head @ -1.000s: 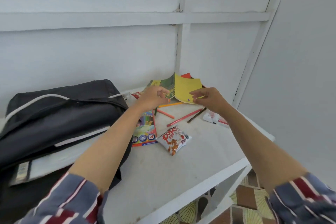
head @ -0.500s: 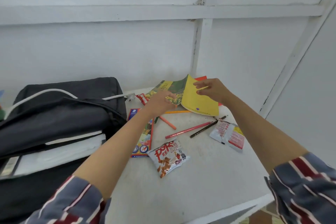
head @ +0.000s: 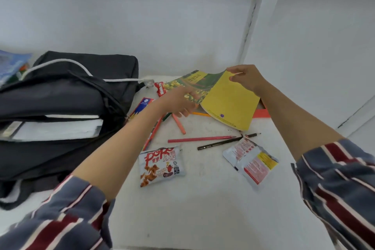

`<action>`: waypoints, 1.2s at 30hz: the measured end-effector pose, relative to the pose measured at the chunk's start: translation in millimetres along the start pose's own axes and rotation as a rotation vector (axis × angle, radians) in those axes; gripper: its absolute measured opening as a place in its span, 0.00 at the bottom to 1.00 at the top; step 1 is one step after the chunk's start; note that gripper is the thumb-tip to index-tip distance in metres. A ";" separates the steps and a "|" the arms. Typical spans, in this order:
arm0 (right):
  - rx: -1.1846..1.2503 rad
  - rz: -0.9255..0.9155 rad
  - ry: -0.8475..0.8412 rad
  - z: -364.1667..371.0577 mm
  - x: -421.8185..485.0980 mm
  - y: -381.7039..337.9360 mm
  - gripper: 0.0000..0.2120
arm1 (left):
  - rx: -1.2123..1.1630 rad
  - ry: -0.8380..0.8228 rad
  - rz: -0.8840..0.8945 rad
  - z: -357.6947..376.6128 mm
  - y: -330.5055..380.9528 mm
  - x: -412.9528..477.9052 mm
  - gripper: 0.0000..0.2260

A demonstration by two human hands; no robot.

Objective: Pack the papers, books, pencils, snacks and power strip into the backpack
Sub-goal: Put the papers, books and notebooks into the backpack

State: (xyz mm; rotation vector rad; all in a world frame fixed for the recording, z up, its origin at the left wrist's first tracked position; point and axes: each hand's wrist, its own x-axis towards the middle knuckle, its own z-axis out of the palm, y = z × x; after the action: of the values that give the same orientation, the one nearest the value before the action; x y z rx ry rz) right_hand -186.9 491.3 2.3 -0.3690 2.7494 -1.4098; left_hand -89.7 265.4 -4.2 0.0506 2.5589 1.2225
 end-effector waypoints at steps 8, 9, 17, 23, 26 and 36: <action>0.012 -0.080 -0.087 3.1 41.2 20.4 0.20 | -0.079 0.043 -0.063 5.4 -0.4 0.2 0.10; 0.021 -0.071 -0.099 3.0 45.9 22.1 0.20 | -0.099 0.041 -0.066 5.4 -0.2 0.3 0.10; 0.067 0.037 -0.150 -0.2 61.8 30.0 0.19 | -0.287 -0.006 -0.078 9.3 3.5 -2.2 0.13; 0.113 0.013 -0.087 -8.0 62.7 27.2 0.20 | -0.414 -0.033 -0.098 9.2 3.6 -6.2 0.16; 0.180 0.012 -0.042 -15.0 60.9 22.9 0.21 | -0.477 -0.035 -0.109 7.2 5.4 -9.8 0.15; 0.395 0.002 0.025 -39.6 40.1 3.6 0.20 | -0.564 0.031 -0.053 -4.9 18.4 -36.8 0.14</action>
State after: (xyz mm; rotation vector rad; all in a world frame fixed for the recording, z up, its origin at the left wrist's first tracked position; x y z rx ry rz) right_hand -231.9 516.0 26.0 -0.3301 2.4016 -1.9116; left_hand -57.9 267.5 22.1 -0.1594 2.1285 1.8793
